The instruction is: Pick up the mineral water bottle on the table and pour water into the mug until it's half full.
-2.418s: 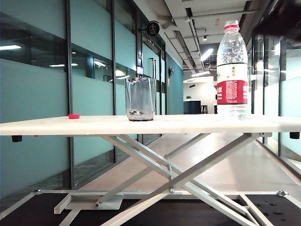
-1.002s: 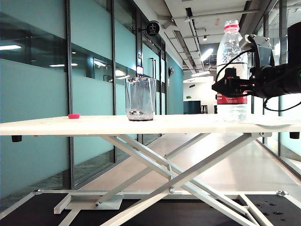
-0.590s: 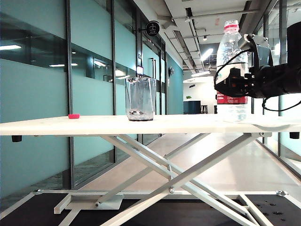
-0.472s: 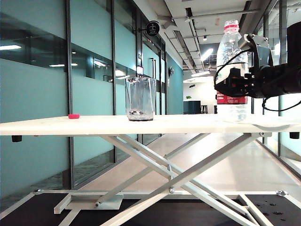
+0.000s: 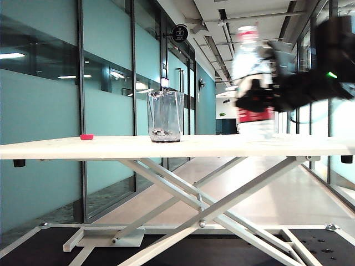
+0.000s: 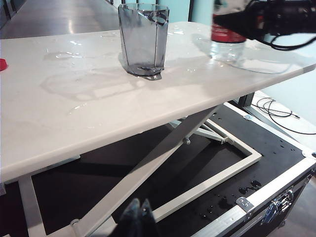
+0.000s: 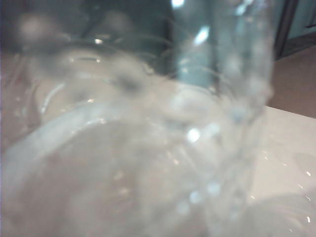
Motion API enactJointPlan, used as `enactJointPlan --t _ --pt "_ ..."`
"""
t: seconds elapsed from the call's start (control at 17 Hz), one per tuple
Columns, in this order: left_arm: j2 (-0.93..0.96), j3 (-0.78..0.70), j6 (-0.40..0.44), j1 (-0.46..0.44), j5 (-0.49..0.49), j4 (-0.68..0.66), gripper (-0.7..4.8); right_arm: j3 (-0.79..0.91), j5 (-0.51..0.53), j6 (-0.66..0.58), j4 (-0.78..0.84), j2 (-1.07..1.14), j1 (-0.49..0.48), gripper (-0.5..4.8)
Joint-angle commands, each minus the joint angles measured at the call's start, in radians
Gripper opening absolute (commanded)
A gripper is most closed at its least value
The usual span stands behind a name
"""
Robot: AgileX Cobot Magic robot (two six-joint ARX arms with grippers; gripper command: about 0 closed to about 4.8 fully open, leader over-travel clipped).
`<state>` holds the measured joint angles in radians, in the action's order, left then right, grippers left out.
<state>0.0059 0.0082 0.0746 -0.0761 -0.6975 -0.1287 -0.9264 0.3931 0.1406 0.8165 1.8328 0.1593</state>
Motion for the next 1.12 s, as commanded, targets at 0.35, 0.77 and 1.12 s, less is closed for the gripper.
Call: enactJointPlan --t 0.35,0.77,1.12 --pt "0.001 0.002 0.004 0.000 -0.006 0.002 -0.05 -0.172 -0.391 0.417 -0.474 -0.127 0.151 2.29" --pt "0.001 0.002 0.031 0.000 -0.002 0.002 -0.05 -0.299 -0.739 0.776 -0.620 -0.126 0.264 2.29" --pt "0.001 0.002 0.053 0.000 0.005 0.002 -0.05 -0.301 -0.811 1.010 -0.619 -0.126 0.269 2.29"
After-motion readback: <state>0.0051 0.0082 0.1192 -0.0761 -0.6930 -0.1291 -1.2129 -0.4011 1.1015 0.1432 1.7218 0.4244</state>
